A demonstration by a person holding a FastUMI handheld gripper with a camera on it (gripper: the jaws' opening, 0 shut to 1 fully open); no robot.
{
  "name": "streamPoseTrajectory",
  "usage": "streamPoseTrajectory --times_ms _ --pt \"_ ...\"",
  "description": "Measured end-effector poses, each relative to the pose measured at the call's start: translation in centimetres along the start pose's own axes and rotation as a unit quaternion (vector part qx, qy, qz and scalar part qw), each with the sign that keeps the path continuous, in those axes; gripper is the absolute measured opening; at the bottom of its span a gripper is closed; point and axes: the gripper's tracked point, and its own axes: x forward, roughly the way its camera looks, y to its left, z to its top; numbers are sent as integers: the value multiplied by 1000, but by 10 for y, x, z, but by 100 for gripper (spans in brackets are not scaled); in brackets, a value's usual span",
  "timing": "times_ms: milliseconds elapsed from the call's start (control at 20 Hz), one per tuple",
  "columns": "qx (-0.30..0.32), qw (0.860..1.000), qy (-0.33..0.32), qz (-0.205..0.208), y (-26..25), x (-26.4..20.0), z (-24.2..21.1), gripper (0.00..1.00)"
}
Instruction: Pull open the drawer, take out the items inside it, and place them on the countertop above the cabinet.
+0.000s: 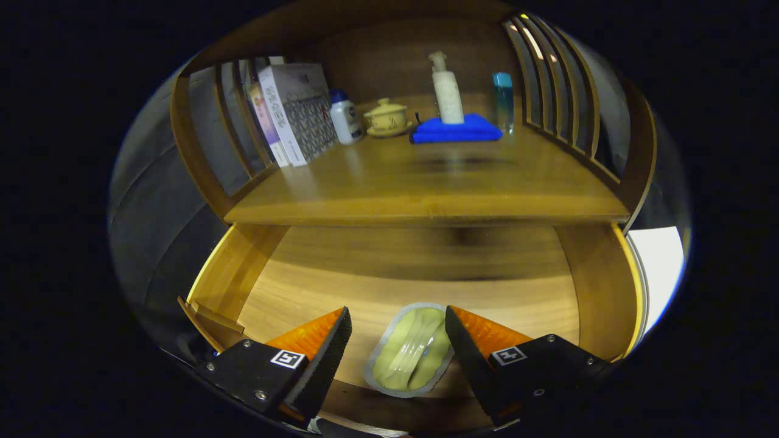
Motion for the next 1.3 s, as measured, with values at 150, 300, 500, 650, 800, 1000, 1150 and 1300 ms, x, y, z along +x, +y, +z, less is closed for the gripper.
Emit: streamPoseTrajectory --times_ms 150,300,500,650,800,1000,1150,1300 --pt "34 999 41 5 -4 9 -14 95" --pt "57 997 45 3 -11 13 -14 83" --pt "78 996 49 1 -18 14 -16 49" --pt "69 997 43 8 -16 12 -14 24" --pt "43 999 23 22 -7 4 -7 15" --pt "35 999 -18 23 -4 -12 17 15" --pt "45 997 -48 30 4 -25 43 15" --pt "52 995 -70 39 10 -37 67 15"
